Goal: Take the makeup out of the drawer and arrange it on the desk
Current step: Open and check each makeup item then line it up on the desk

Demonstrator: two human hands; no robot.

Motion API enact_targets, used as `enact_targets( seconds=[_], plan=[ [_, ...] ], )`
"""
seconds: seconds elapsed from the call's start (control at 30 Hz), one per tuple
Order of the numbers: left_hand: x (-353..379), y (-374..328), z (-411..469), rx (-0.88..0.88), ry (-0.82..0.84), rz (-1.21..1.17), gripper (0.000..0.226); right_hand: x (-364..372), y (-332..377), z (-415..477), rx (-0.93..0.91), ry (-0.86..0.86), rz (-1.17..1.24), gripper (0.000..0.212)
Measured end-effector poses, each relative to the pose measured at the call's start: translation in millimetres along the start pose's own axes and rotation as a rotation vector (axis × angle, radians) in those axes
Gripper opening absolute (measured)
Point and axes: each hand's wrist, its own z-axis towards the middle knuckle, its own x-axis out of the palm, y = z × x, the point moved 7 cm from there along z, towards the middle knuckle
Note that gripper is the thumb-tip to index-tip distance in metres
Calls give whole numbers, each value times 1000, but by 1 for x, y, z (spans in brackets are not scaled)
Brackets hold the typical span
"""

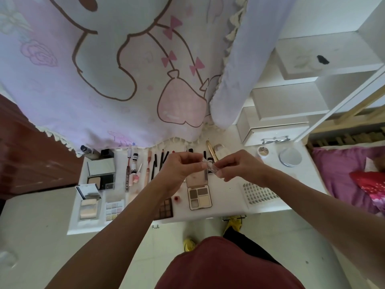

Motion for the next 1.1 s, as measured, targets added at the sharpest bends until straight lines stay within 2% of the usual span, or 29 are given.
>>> enact_targets(
  seconds=[0.2, 0.3, 0.4, 0.5, 0.6, 0.7, 0.77, 0.87, 0.97, 1.1],
  plan=[
    [-2, 1, -3, 6, -1, -85, 42, 3, 0, 3, -7, 20, 35, 19],
    [-5, 0, -3, 19, -13, -118, 45, 6, -2, 5, 7, 32, 95, 25],
    [-7, 0, -3, 22, -20, -109, 42, 8, -6, 8, 75, 39, 230, 30],
    [-5, -1, -5, 24, 10, -97, 42, 3, -13, 10, 173, -26, 460, 41],
    [1, -6, -7, 45, 67, -16, 43, 3, -20, 9, 255, -44, 602, 35],
    [2, -8, -7, 56, 78, 35, 44, 5, -22, 7, 278, -31, 638, 34],
    [1, -7, -6, 54, 61, 28, 42, 4, -19, 6, 232, -22, 611, 40],
    [-7, -3, -5, 30, 5, -9, 38, 4, -10, 5, 111, 13, 417, 43],
    [-11, 0, -5, 13, -14, -26, 42, 3, -3, 3, 25, -28, 210, 35],
    [-7, 0, -4, 23, -4, -22, 35, 2, 5, 3, -50, -76, 38, 23]
  ],
)
